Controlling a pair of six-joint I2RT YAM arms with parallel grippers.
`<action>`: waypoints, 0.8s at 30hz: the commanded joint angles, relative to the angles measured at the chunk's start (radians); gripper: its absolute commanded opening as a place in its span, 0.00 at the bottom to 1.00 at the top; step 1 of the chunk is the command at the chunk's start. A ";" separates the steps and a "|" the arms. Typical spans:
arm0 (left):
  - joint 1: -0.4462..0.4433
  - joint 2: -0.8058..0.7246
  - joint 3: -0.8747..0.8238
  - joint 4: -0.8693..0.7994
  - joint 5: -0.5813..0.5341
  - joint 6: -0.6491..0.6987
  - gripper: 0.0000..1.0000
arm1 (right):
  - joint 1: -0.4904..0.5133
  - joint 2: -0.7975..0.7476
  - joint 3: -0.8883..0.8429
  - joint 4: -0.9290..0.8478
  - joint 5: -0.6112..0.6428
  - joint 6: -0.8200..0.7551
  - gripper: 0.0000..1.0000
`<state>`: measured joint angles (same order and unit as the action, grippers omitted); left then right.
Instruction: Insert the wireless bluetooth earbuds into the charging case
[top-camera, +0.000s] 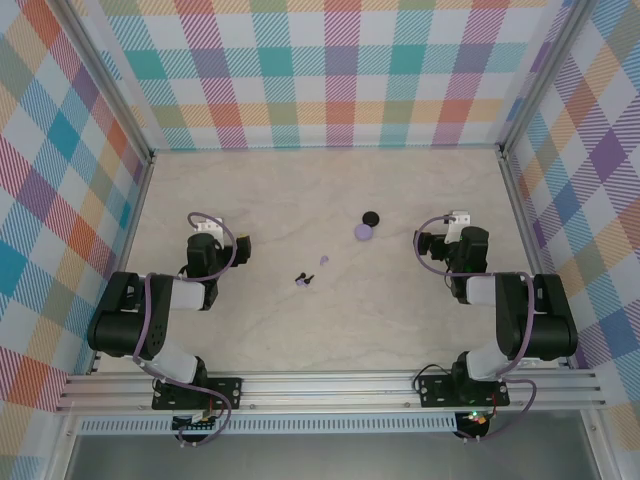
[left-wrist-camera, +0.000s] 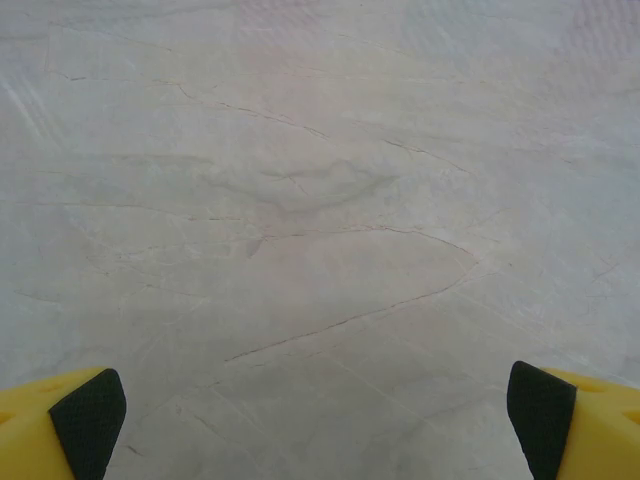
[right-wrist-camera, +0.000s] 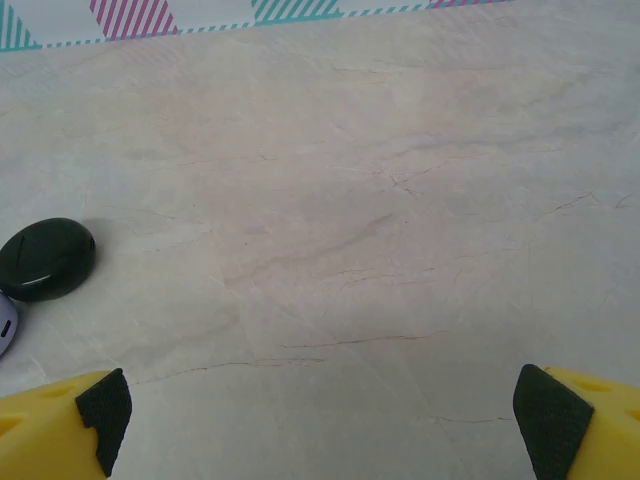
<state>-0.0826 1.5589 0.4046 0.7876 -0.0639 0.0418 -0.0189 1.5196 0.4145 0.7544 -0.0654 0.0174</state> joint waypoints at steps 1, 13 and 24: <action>0.014 0.006 0.020 0.013 -0.003 -0.002 1.00 | 0.005 0.001 0.021 0.006 -0.022 -0.011 1.00; 0.014 0.007 0.020 0.012 -0.002 -0.002 1.00 | 0.005 0.002 0.022 0.006 -0.023 -0.011 1.00; 0.014 -0.018 0.034 -0.033 -0.043 -0.018 1.00 | 0.005 -0.003 0.023 0.004 -0.021 -0.010 1.00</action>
<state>-0.0826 1.5589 0.4068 0.7799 -0.0727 0.0406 -0.0189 1.5196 0.4145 0.7540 -0.0654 0.0174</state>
